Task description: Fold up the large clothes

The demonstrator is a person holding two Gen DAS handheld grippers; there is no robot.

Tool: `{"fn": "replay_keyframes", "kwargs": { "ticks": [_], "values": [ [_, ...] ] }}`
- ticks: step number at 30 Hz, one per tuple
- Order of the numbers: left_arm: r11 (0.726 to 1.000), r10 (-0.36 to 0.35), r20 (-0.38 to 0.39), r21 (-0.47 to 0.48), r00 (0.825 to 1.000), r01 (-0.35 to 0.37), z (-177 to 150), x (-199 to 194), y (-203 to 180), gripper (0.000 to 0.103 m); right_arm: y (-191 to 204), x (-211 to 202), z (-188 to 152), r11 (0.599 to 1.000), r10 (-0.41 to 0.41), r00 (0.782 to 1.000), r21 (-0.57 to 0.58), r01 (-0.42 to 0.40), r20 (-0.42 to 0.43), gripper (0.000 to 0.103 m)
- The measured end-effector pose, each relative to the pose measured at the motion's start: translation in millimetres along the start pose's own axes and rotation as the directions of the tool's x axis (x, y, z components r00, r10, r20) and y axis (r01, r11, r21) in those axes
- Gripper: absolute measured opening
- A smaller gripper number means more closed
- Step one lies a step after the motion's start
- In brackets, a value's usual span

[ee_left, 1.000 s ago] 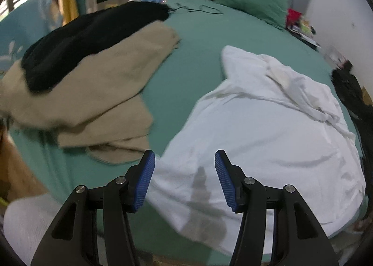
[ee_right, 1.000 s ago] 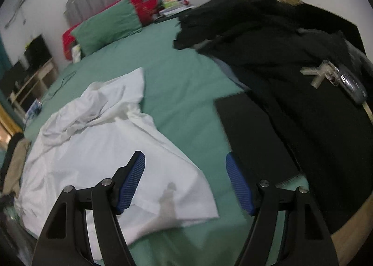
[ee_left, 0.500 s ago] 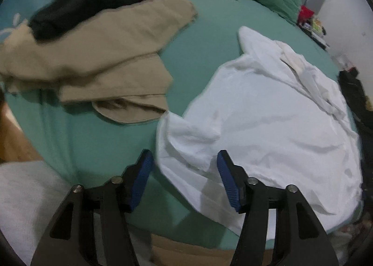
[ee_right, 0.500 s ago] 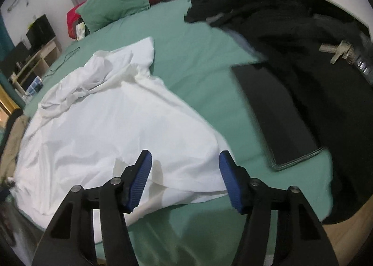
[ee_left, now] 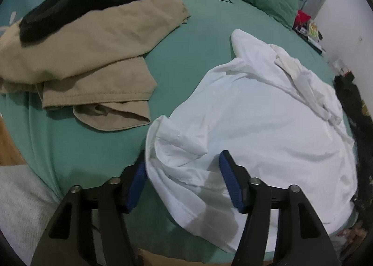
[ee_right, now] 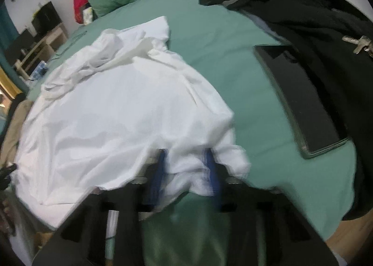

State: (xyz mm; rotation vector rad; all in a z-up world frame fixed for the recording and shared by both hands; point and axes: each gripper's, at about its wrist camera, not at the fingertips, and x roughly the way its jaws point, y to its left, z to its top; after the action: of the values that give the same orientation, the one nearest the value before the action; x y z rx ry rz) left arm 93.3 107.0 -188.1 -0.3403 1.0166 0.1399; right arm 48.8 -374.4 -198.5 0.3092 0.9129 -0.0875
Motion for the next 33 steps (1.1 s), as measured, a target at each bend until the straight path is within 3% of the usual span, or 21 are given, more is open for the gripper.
{"fn": "replay_keyframes", "kwargs": {
  "ticks": [2,4,6,9,15,25,33],
  "values": [
    [0.999,-0.031,-0.016,0.026,0.999,0.032,-1,-1,-1,0.006,-1,1,-2,0.999,0.047,0.999,0.028,-0.047,-0.009,0.006],
    [0.998,-0.035,0.000,0.045,0.999,0.035,-2,-7,-2,0.006,-14,-1,-4,0.973,0.177,0.984,0.147,-0.176,0.006,0.005],
    [0.998,-0.039,0.040,0.051,0.998,0.037,-1,-22,-1,0.006,-25,-9,-6,0.943,0.246,0.968,0.218,-0.250,0.048,0.005],
    [0.998,-0.048,0.100,0.055,0.994,0.042,2,-46,0,0.005,-29,-27,-8,0.928,0.263,0.959,0.245,-0.280,0.102,0.005],
    [0.996,-0.066,0.156,0.063,0.986,0.057,3,-80,7,0.005,-34,-71,-14,0.916,0.260,0.944,0.258,-0.307,0.203,0.004],
    [0.995,-0.095,0.212,0.061,0.973,0.084,14,-120,18,0.005,-21,-112,-7,0.928,0.258,0.927,0.197,-0.316,0.273,0.004],
    [0.991,-0.127,0.258,0.080,0.958,0.110,13,-153,19,0.005,-11,-151,-10,0.960,0.213,0.930,0.113,-0.256,0.299,0.004]
  ]
}}
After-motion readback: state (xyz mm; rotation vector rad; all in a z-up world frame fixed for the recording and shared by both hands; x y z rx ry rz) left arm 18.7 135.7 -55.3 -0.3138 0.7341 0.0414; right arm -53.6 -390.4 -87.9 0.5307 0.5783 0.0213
